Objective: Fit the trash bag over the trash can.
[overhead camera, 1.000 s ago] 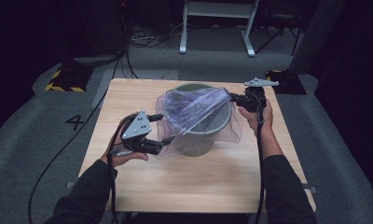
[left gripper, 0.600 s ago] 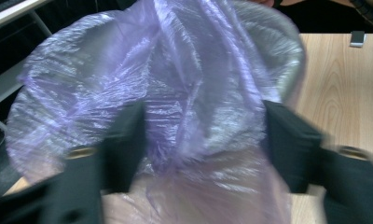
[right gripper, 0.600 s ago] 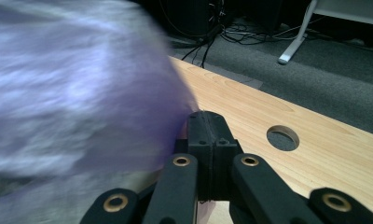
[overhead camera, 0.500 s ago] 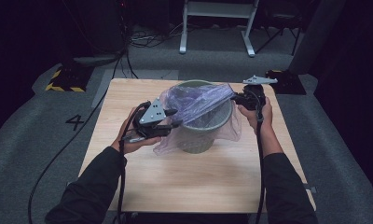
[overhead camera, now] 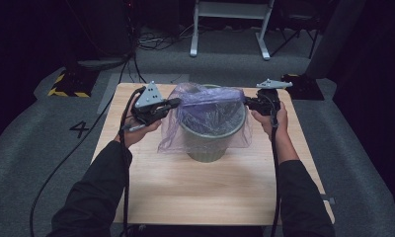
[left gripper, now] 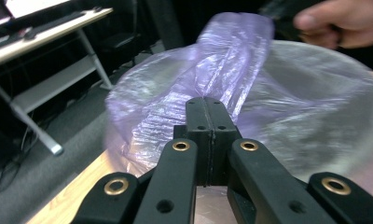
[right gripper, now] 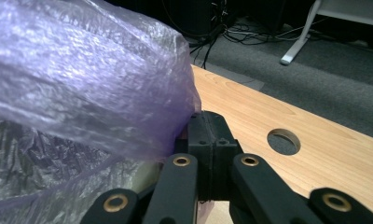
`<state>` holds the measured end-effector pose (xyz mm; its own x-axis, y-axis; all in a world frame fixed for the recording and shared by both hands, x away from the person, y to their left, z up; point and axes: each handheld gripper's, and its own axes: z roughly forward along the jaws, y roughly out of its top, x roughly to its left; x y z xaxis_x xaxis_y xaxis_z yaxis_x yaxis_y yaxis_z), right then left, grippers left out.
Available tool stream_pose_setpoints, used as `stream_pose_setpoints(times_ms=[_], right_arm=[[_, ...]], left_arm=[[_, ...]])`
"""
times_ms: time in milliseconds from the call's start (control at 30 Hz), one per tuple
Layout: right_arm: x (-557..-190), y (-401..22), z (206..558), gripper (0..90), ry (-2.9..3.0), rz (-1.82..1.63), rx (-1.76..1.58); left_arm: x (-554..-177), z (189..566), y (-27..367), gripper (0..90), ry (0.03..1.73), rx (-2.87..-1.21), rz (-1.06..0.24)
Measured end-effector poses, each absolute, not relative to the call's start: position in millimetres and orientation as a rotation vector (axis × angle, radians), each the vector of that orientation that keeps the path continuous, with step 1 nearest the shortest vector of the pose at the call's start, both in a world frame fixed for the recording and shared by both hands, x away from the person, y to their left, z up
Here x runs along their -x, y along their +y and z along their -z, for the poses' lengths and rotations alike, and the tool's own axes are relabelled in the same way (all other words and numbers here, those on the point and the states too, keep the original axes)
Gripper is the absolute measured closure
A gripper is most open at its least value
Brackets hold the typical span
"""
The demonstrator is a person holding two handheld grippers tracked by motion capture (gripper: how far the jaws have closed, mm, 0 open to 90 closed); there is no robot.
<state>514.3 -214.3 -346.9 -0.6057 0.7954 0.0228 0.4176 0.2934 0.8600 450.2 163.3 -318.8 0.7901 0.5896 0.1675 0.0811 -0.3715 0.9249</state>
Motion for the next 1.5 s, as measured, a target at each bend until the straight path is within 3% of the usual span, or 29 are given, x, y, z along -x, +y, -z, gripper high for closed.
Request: stream_pose_setpoints(times_ms=[367,600,733,900,1033,1267,1500], right_arm=[[-526,-212,369,90.0,2.228,-1.241,-1.123],[-529,-214,377,90.0,2.243,-1.257,-1.146],[-532,-212,386,90.0,2.263,-1.221,-1.157],[-534,-211,400,90.0,2.287,-1.234,-1.183],[-535,-212,409,90.0,2.311,-1.207,-1.201],[-536,-216,423,90.0,2.34,-1.204,-1.244],[-537,-213,433,90.0,2.405,-1.144,-1.259]], left_arm=[[-511,361,177,89.7,0.789,-1.862,-0.444],[-526,378,164,89.3,0.824,-1.844,-0.397],[-534,384,160,84.1,0.847,-1.827,-0.388],[-539,390,159,87.3,0.852,-1.819,-0.364],[-543,392,158,82.9,0.884,-1.835,-0.375],[-547,400,156,88.6,0.905,-1.842,-0.316],[-553,410,153,86.2,0.954,-1.883,-0.273]])
